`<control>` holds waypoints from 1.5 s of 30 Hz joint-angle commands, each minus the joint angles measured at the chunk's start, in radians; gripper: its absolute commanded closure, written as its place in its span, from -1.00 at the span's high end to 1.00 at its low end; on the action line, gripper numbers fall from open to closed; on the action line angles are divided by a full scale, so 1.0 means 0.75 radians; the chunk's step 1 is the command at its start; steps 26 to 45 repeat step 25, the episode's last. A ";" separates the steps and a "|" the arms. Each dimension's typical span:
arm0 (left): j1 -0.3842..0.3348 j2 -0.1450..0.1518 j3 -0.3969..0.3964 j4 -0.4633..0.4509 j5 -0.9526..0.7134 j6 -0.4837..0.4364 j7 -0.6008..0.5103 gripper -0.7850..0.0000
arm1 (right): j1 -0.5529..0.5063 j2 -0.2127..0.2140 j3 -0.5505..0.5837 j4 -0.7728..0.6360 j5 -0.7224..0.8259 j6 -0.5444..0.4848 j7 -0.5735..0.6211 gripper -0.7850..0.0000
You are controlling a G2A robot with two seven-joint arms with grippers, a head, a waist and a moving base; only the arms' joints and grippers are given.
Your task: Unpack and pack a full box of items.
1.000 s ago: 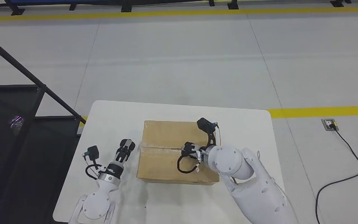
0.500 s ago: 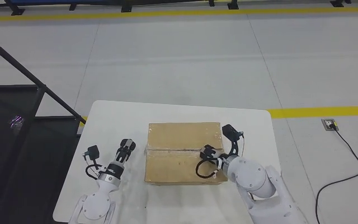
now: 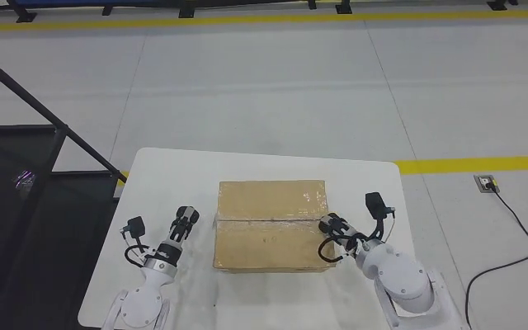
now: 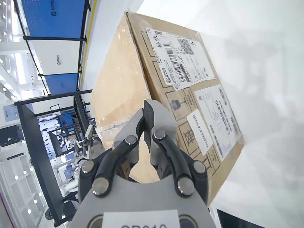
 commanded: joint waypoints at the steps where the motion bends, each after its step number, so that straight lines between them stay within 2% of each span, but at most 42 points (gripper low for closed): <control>1: 0.005 0.001 -0.004 -0.005 -0.002 -0.003 -0.001 -1.00 | -0.048 0.001 0.033 -0.037 0.026 -0.036 -0.044 -1.00; 2: 0.008 0.001 -0.006 -0.008 -0.002 -0.003 -0.002 -0.69 | -0.072 0.002 0.046 -0.056 0.036 -0.060 -0.063 -1.00; 3: 0.010 0.001 -0.008 -0.010 -0.002 -0.001 -0.004 0.58 | -0.097 0.003 0.056 -0.074 0.045 -0.089 -0.080 -1.00; 4: 0.012 0.002 -0.010 -0.013 0.000 0.007 -0.005 1.00 | -0.118 0.005 0.063 -0.088 0.052 -0.128 -0.089 -0.25; 5: 0.013 0.002 -0.011 -0.016 0.001 0.012 -0.006 1.00 | -0.130 0.006 0.067 -0.097 0.051 -0.161 -0.095 1.00; 8: 0.011 0.002 -0.013 -0.023 0.007 0.042 -0.005 1.00 | -0.130 0.006 0.067 -0.097 0.051 -0.161 -0.095 1.00; 9: 0.012 0.002 -0.013 -0.021 0.007 0.036 -0.005 -0.53 | -0.132 0.006 0.068 -0.098 0.051 -0.175 -0.096 -0.74; 15: 0.011 0.002 -0.013 -0.023 0.007 0.042 -0.004 0.39 | -0.130 0.006 0.067 -0.097 0.051 -0.161 -0.095 0.23; 18: 0.011 0.002 -0.013 -0.023 0.007 0.041 -0.004 0.71 | -0.130 0.006 0.067 -0.097 0.051 -0.161 -0.095 0.58; 21: 0.011 0.002 -0.013 -0.023 0.007 0.041 -0.004 0.91 | -0.130 0.006 0.067 -0.097 0.051 -0.161 -0.095 0.85; 25: 0.011 0.002 -0.013 -0.023 0.007 0.041 -0.004 1.00 | -0.130 0.006 0.067 -0.097 0.051 -0.161 -0.095 0.99; 45: 0.011 0.002 -0.013 -0.023 0.007 0.041 -0.004 1.00 | -0.130 0.006 0.067 -0.097 0.051 -0.161 -0.095 0.99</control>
